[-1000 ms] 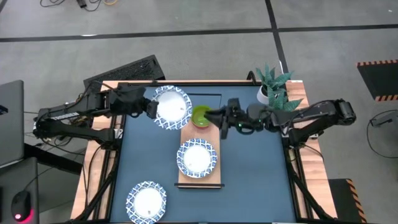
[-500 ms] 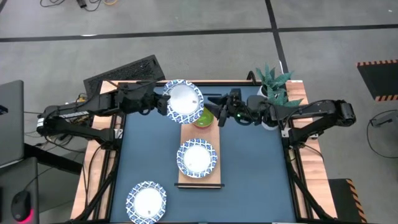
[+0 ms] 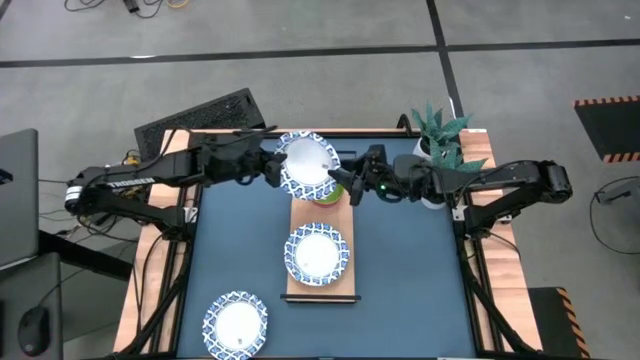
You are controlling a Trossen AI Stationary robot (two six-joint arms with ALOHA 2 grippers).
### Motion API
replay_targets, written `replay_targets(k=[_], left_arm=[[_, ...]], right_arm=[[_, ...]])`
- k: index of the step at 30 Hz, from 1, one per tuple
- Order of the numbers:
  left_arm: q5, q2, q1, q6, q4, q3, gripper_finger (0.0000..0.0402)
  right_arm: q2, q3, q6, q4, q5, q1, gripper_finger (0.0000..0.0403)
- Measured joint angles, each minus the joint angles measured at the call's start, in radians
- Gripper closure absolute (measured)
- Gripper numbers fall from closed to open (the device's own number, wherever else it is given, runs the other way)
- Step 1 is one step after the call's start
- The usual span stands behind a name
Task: Place and stack bowls onto a shelf
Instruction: Stack the white patterned plate on top of the other white patterned plates on the shelf
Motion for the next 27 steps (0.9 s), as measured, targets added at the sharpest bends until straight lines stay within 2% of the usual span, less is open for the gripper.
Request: replay_targets(k=[5,12,18,22,27], left_arm=[[-0.001,-0.001,0.002,0.001,0.006,0.0,0.0401],[-0.017,0.002,0.002,-0.002,0.002,0.0,0.0401],[-0.022,0.002,0.002,0.038,0.012,0.0,0.0386],[0.033,-0.002,0.001,0.13,0.015,0.0,0.0336],[0.015,-0.089,0.001,0.222,-0.049,0.0,0.0258]], right_arm=[[0.0,0.0,0.005,0.002,0.0,0.0,0.022],[0.0,0.0,0.01,-0.002,0.002,-0.002,0.0376],[0.0,0.0,0.044,0.0,0.002,-0.002,0.0383],[0.0,0.0,0.098,-0.012,0.006,-0.001,0.0383],[-0.002,0.0,0.21,-0.035,0.005,0.001,0.0383]])
